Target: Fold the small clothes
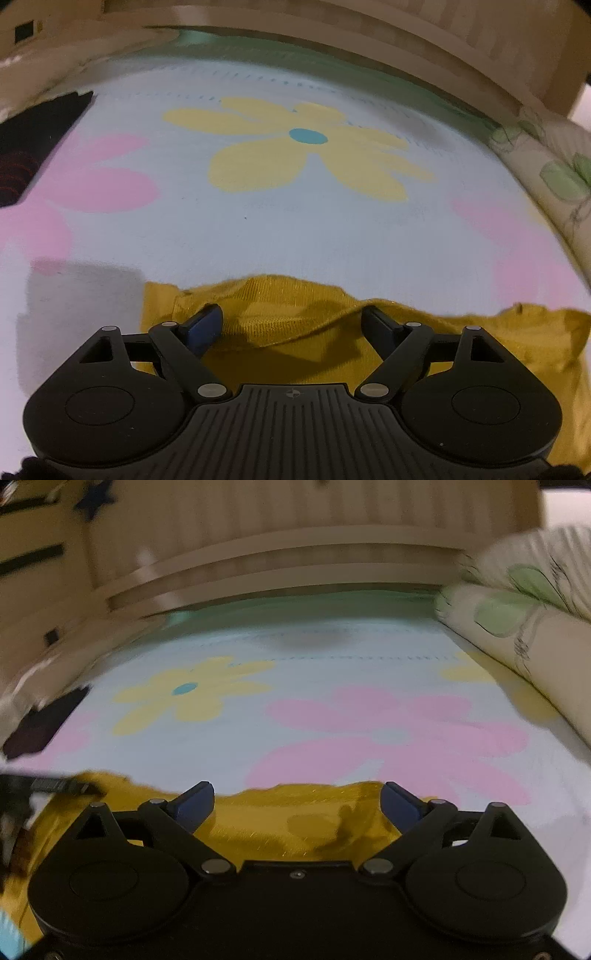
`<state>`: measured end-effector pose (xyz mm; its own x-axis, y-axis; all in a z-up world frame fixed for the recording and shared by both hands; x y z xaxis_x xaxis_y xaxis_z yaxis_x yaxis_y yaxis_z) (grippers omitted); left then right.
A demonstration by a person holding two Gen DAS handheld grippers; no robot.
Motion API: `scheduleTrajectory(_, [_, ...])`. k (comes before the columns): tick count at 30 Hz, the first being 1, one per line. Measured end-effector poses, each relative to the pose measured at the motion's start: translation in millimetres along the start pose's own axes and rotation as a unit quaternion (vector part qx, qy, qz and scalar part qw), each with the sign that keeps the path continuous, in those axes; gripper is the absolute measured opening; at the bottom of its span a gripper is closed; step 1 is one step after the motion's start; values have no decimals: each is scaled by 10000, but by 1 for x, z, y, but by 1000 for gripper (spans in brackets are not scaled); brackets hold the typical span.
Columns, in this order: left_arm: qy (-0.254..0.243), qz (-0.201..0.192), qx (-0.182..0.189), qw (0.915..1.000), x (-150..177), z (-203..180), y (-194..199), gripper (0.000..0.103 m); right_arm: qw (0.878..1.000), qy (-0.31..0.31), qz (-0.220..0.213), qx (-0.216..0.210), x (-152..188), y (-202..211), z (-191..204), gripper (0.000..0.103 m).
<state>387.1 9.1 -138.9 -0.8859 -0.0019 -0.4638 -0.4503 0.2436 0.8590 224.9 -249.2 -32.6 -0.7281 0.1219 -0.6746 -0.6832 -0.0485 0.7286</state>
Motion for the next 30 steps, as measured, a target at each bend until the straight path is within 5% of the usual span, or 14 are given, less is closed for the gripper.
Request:
scheduleTrajectory(7, [384, 63, 358, 9986, -7, 9, 0, 82, 9962, 511, 500, -502, 36, -8, 31, 97])
scheduleTrajectory(15, [327, 126, 448, 9984, -8, 13, 4, 82, 9968, 180, 749, -231, 14, -62, 20, 100])
scheduleTrajectory(18, [269, 146, 432, 9986, -8, 12, 5, 82, 9960, -33, 858, 231, -9, -81, 3, 100])
scheduleTrajectory(21, [71, 137, 348, 9993, -9, 7, 10, 82, 9939, -498, 738, 649, -26, -81, -14, 100])
scheduleTrajectory(24, [-169, 53, 272, 9995, -11, -3, 18, 82, 9944, -803, 437, 521, -33, -61, -18, 100])
scheduleTrajectory(30, [-872, 272, 432, 9949, -1, -38, 24, 82, 9972, -281, 584, 378, -6, -36, 3, 101])
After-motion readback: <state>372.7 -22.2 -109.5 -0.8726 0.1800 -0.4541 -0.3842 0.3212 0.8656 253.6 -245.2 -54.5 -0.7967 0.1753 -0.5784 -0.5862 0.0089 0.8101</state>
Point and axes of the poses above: each gripper's, at about its wrist camera, not at the fingertips, and y roughly against the way its jaws point, z to its left, x to its underside, the point moved 7 cm from there along -y, roughly the way its jaws point, and after that the axes turned 12 degrees about z, right-handed, at the moved point
